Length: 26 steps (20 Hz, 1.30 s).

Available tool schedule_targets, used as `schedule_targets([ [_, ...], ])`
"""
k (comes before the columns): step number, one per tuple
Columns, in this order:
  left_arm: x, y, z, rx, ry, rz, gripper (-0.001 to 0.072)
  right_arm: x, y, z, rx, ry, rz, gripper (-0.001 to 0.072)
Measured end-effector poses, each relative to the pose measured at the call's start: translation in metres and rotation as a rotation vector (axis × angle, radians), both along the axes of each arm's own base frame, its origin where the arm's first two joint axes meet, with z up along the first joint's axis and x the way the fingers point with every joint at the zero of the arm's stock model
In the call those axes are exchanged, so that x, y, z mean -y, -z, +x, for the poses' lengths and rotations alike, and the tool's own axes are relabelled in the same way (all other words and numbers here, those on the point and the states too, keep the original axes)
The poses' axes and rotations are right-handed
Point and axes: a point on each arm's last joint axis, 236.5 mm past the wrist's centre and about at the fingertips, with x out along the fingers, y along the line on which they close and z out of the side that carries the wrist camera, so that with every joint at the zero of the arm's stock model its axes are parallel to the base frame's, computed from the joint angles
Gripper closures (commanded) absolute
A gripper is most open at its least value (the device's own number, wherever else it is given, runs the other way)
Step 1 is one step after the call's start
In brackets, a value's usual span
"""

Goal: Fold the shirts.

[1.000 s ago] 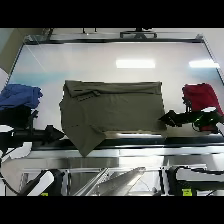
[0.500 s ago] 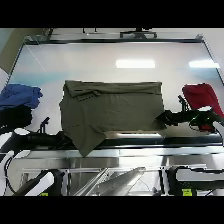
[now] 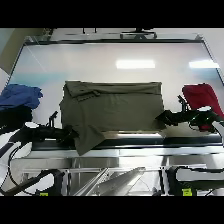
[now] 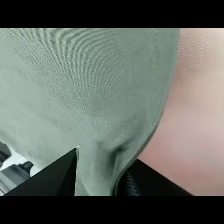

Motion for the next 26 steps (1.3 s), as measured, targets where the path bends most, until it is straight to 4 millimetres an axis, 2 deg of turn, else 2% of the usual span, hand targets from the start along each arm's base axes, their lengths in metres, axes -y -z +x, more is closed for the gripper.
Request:
schedule_targets([
  [1,0.0,-0.002,0.005,0.012,-0.001,-0.002,0.0682,0.0,0.0,0.0,0.0,-0.001,0.001,0.0486],
  [2,-0.001,-0.003,0.011,0.03,-0.006,0.005,0.0682,0.0,0.001,-0.001,-0.001,-0.003,-0.003,0.0564],
  [5,-0.001,-0.009,0.02,0.053,-0.011,-0.002,0.0682,-0.003,-0.001,-0.007,-0.011,-0.03,0.015,0.0554],
  [7,0.002,-0.016,0.022,0.063,-0.01,-0.016,0.0681,-0.004,-0.004,-0.011,-0.017,-0.038,0.035,0.041],
  [9,0.002,-0.023,0.024,0.087,-0.007,-0.018,0.0681,-0.001,-0.008,-0.014,-0.024,-0.031,0.057,0.042],
  [10,0.002,-0.026,0.026,0.1,-0.005,-0.016,0.068,0.003,-0.009,-0.015,-0.027,-0.024,0.062,0.0434],
  [11,0.002,-0.03,0.027,0.113,-0.004,-0.016,0.068,0.006,-0.01,-0.017,-0.03,-0.018,0.068,0.0527],
  [12,0.002,-0.033,0.028,0.125,-0.004,-0.014,0.0679,0.008,-0.01,-0.018,-0.034,-0.013,0.072,0.0557],
  [14,0.002,-0.038,0.029,0.144,-0.002,-0.012,0.0678,0.008,-0.014,-0.021,-0.04,-0.006,0.099,0.0693],
  [17,0.003,-0.044,0.031,0.161,-0.003,-0.016,0.0678,0.004,-0.016,-0.026,-0.053,-0.005,0.124,0.0694],
  [19,0.003,-0.056,0.04,0.201,-0.006,-0.037,0.0678,0.007,-0.021,-0.023,-0.04,0.001,0.129,0.0695],
  [21,-0.008,-0.077,0.058,0.272,-0.026,-0.036,0.0678,0.023,-0.031,-0.014,-0.009,0.04,0.116,0.0694],
  [24,-0.034,-0.1,0.073,0.317,-0.051,-0.017,0.0678,0.053,-0.046,-0.007,0.02,0.12,0.1,0.0694],
  [26,-0.039,-0.111,0.082,0.334,-0.049,-0.033,0.0678,0.062,-0.054,-0.002,0.043,0.152,0.106,0.0694],
])
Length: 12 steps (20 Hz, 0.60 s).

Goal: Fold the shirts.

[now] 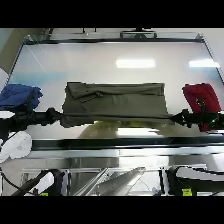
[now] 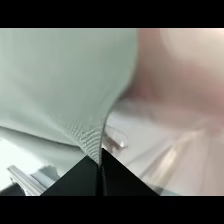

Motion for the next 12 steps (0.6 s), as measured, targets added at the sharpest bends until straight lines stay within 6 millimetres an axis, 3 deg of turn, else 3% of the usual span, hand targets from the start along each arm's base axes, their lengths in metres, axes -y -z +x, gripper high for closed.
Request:
schedule_targets([
  [3,0.006,-0.021,0.024,0.062,0.048,-0.012,0.0678,-0.002,-0.02,0.024,0.107,0.047,0.044,0.0694],
  [7,0.02,-0.049,0.074,0.153,0.131,-0.003,0.0678,-0.015,-0.05,0.074,0.286,0.106,0.068,0.0694],
  [12,0.024,-0.055,0.148,0.232,0.182,0.019,0.0676,-0.027,-0.056,0.14,0.409,0.125,-0.044,0.0693],
])
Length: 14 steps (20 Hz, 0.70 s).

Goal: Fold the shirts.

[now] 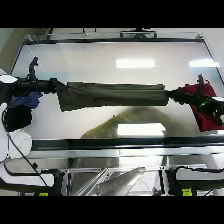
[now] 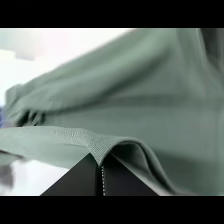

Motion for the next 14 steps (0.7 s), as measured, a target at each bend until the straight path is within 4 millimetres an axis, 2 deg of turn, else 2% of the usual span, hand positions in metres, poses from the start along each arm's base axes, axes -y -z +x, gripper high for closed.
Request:
schedule_targets([
  [3,0.001,0.021,0.033,-0.008,0.018,-0.002,0.0675,-0.006,0.013,0.033,0.022,0.006,-0.065,0.0692],
  [5,0.002,0.042,0.049,-0.03,0.037,-0.008,0.0672,-0.009,0.028,0.045,0.012,0.003,-0.103,0.0692],
  [6,0.003,0.052,0.054,-0.043,0.049,-0.01,0.053,-0.01,0.036,0.049,0.005,0.004,-0.124,0.0667],
  [7,0.004,0.061,0.059,-0.055,0.064,-0.016,0.0415,-0.009,0.044,0.052,-0.002,0.003,-0.144,0.0499],
  [8,0.004,0.068,0.063,-0.066,0.077,-0.022,0.0415,-0.007,0.05,0.053,-0.007,0.0,-0.169,0.0388],
  [9,0.003,0.073,0.066,-0.081,0.087,-0.031,0.0415,-0.002,0.054,0.054,-0.008,-0.004,-0.199,0.0385],
  [10,0.0,0.073,0.069,-0.086,0.095,-0.038,0.0415,0.006,0.055,0.054,-0.009,-0.012,-0.234,0.0321],
  [11,-0.005,0.07,0.072,-0.089,0.098,-0.045,0.0415,0.018,0.055,0.054,-0.017,-0.003,-0.268,0.0162],
  [13,-0.022,0.056,0.079,-0.074,0.091,-0.051,0.0415,0.042,0.054,0.054,-0.04,0.021,-0.321,0.0108],
  [14,-0.031,0.048,0.082,-0.066,0.08,-0.053,0.0415,0.051,0.055,0.053,-0.054,0.031,-0.338,0.0108],
])
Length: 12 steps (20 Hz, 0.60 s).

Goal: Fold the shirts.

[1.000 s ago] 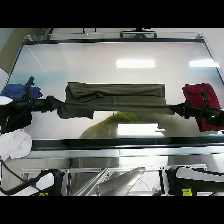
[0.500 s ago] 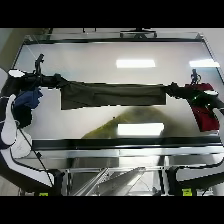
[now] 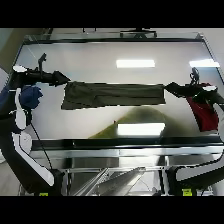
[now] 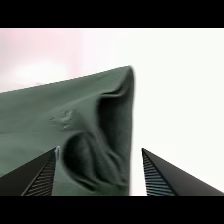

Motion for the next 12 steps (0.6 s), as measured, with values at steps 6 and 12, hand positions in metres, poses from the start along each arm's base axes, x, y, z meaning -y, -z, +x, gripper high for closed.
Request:
schedule_targets([
  [6,-0.032,-0.028,-0.008,-0.018,-0.05,-0.015,0.0415,-0.012,0.025,-0.014,-0.105,-0.074,0.025,0.0117],
  [12,-0.024,-0.043,-0.021,-0.028,-0.028,-0.02,0.059,-0.052,0.039,-0.014,-0.152,-0.194,0.093,0.0615],
])
